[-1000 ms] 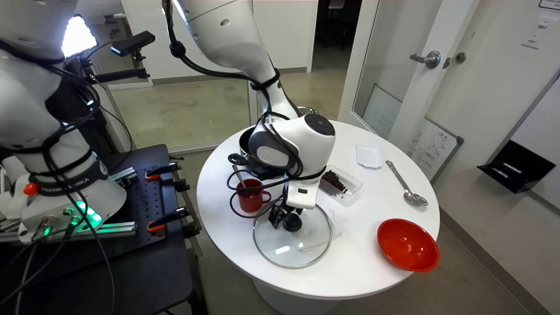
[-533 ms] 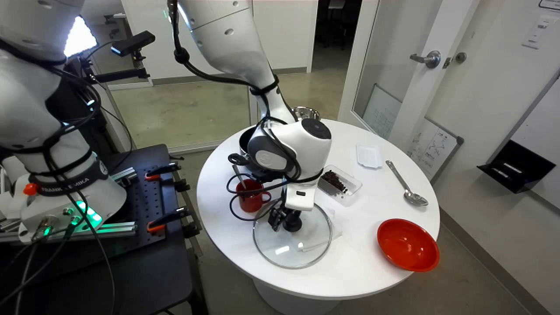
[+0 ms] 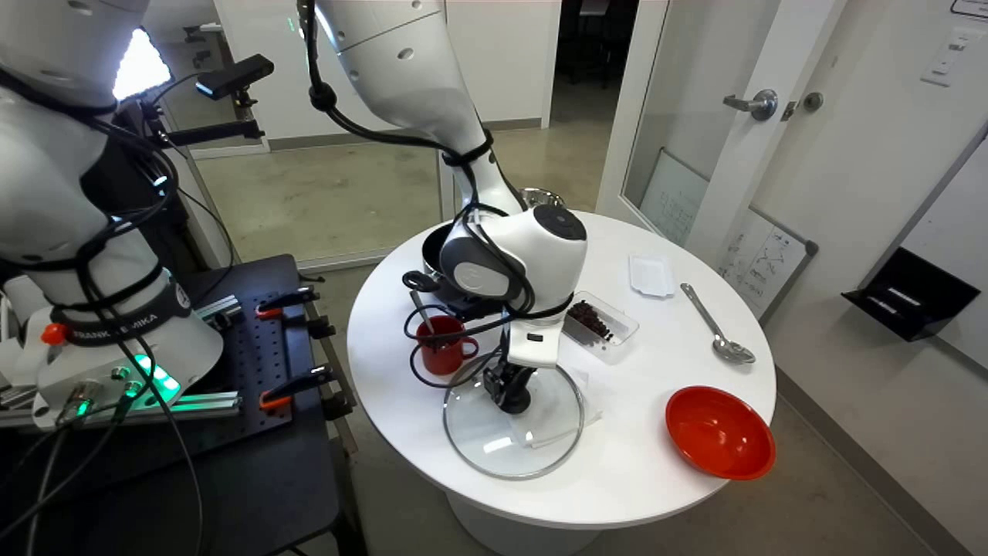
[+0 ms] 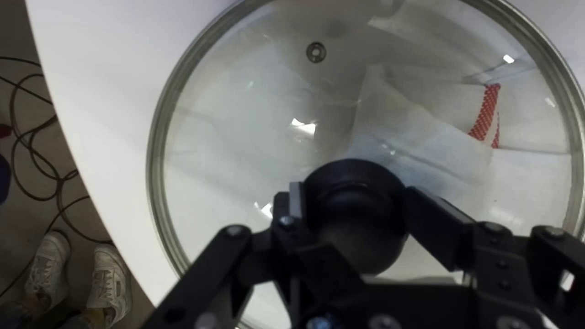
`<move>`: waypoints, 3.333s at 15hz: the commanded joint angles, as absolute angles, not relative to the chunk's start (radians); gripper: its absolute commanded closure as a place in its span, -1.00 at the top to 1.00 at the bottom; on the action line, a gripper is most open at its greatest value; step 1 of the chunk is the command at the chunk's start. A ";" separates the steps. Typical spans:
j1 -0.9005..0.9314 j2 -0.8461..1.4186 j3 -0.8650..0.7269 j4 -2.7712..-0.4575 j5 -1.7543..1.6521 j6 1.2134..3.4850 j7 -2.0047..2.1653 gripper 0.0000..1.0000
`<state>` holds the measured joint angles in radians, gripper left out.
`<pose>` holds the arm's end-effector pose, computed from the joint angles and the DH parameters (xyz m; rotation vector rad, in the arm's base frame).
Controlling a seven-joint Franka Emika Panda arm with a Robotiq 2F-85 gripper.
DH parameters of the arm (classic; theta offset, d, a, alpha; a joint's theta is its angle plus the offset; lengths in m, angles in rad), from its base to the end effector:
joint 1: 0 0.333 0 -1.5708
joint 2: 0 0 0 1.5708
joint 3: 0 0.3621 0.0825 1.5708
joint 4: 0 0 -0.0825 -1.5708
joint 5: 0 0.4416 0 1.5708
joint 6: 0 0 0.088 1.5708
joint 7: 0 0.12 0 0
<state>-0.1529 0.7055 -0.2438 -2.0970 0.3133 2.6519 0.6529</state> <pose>0.5433 -0.2473 0.0473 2.4726 -1.8580 -0.1637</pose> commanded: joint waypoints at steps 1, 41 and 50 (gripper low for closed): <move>-0.145 0.721 -0.249 -2.091 0.324 2.669 0.664 -0.47; 0.148 0.499 -0.504 -2.281 0.096 2.779 0.858 -0.48; 0.230 0.414 -0.551 -2.244 -0.124 2.635 1.012 -0.48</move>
